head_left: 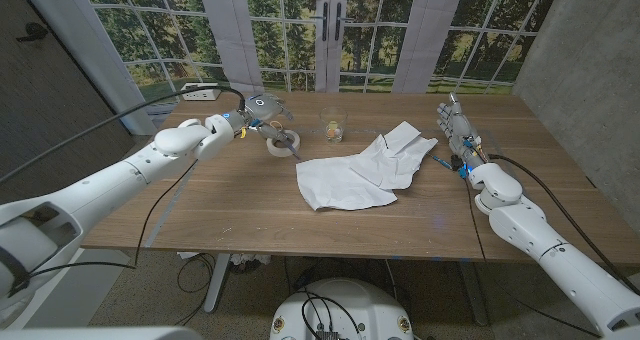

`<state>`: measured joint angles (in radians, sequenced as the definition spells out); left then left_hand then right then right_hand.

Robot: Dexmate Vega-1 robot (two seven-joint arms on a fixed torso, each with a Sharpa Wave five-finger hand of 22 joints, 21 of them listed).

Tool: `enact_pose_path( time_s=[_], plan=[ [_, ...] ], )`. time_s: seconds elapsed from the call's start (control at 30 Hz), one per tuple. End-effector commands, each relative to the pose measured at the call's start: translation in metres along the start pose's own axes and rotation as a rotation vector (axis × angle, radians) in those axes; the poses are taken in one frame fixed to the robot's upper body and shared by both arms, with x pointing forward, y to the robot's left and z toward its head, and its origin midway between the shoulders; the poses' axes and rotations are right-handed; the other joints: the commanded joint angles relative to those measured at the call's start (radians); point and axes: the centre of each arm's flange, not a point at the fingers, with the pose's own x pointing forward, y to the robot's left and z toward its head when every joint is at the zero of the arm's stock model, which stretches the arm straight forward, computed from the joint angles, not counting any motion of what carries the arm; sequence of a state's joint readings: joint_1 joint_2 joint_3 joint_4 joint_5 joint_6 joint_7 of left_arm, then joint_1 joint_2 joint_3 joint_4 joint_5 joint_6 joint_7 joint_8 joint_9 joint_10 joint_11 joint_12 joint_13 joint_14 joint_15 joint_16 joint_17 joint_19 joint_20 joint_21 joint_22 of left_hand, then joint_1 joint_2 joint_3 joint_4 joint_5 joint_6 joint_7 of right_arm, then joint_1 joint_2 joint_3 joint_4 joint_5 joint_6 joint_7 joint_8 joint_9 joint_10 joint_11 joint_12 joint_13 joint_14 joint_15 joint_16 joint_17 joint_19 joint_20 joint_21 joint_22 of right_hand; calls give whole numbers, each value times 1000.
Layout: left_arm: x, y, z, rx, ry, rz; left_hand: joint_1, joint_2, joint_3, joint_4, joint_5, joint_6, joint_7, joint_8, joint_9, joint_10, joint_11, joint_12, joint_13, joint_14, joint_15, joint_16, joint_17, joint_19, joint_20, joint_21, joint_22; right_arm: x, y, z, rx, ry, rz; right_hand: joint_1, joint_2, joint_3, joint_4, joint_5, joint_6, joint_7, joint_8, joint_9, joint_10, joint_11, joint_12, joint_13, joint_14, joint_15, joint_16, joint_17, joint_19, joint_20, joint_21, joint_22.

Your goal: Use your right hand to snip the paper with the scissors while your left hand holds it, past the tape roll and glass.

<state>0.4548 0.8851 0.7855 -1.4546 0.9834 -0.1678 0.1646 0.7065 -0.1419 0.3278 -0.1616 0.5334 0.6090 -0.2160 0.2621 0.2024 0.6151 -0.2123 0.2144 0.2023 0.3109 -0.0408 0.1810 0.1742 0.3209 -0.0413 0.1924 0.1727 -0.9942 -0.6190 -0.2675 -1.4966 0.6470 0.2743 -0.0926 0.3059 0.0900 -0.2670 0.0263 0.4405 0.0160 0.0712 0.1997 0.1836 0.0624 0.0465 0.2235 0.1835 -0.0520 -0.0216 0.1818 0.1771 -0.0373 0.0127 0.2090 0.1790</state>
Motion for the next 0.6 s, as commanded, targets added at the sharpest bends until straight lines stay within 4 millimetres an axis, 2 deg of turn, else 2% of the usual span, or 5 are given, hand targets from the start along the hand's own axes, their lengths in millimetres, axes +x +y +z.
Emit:
enact_pose_path(
  time_s=[0.03,0.47,0.6],
  plan=[
    [6,-3,1,103,-54,-31,21,6,9,-2,6,6,-3,-1,4,2,-2,-1,4,-2,-177,3,6,2,-142,0,1,0,2,-3,5,8,-5,14,5,-1,-7,5,4,-2,-1,3,9,-2,3,6,2,-5,3,3,1,1,-5,2],
    [6,0,-3,116,-92,-9,7,3,1,15,12,5,-4,-6,5,4,-1,-1,4,1,-179,3,6,2,-157,1,3,3,6,-11,15,18,-7,21,8,2,-11,6,4,-2,-1,3,10,-2,3,6,1,-5,2,2,2,2,-6,2],
    [2,-5,-10,137,-92,18,9,5,-8,19,32,37,-4,6,16,34,1,5,4,17,-181,3,7,5,-161,2,3,3,8,-12,18,22,-8,22,8,2,-12,7,4,-2,-1,3,9,-3,2,6,1,-4,2,2,1,3,-6,2]
  ],
)
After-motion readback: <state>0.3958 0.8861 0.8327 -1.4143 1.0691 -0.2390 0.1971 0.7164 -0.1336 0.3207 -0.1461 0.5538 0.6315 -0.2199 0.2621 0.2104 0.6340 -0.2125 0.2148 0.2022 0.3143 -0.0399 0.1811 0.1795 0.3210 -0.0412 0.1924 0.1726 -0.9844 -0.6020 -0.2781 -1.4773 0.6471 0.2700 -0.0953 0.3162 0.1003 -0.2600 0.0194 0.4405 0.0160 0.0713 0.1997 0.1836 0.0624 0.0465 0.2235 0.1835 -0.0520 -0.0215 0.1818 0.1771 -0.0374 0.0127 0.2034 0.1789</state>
